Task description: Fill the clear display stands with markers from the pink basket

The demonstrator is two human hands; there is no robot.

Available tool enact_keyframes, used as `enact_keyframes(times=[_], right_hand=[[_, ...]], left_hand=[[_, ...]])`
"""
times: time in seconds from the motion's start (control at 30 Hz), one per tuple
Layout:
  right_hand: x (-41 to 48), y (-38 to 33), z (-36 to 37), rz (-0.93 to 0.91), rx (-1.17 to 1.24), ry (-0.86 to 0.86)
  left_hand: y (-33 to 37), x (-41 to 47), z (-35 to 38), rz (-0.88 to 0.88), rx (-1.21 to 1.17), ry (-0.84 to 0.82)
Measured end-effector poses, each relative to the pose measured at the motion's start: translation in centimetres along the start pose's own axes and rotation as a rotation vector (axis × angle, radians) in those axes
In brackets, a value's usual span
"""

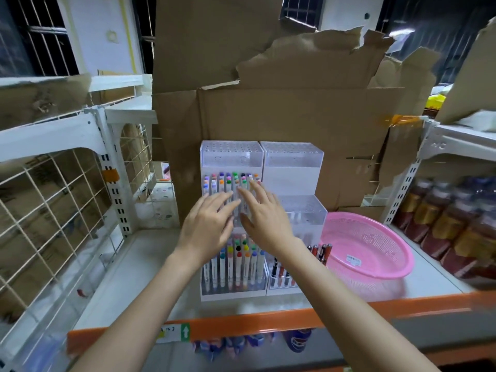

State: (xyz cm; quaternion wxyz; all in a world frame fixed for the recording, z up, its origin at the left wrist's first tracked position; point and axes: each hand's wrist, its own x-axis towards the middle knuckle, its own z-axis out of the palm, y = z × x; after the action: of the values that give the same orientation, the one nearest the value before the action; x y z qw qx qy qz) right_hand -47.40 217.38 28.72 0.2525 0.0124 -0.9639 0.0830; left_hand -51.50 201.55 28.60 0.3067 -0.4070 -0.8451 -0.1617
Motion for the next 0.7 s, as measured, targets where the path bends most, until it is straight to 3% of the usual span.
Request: enact_keyframes(times=[0.27,0.47,0.7], right_hand=[[-5.1,-1.9,1.8,0.020,0.014,-0.082],[-8.9,-2.6,3.9,-0.016,-0.012,-0.247],[-8.2,-1.8,2.4,-0.086,-0.032,-0.243]], left_hand=[[1.7,-5.3,2.7,-0.069,0.034,-0.233],[2.4,-7.4,3.6,-0.084,0.158,-0.339],[4.6,-7.1,2.9,-0.247,0.180,-0.380]])
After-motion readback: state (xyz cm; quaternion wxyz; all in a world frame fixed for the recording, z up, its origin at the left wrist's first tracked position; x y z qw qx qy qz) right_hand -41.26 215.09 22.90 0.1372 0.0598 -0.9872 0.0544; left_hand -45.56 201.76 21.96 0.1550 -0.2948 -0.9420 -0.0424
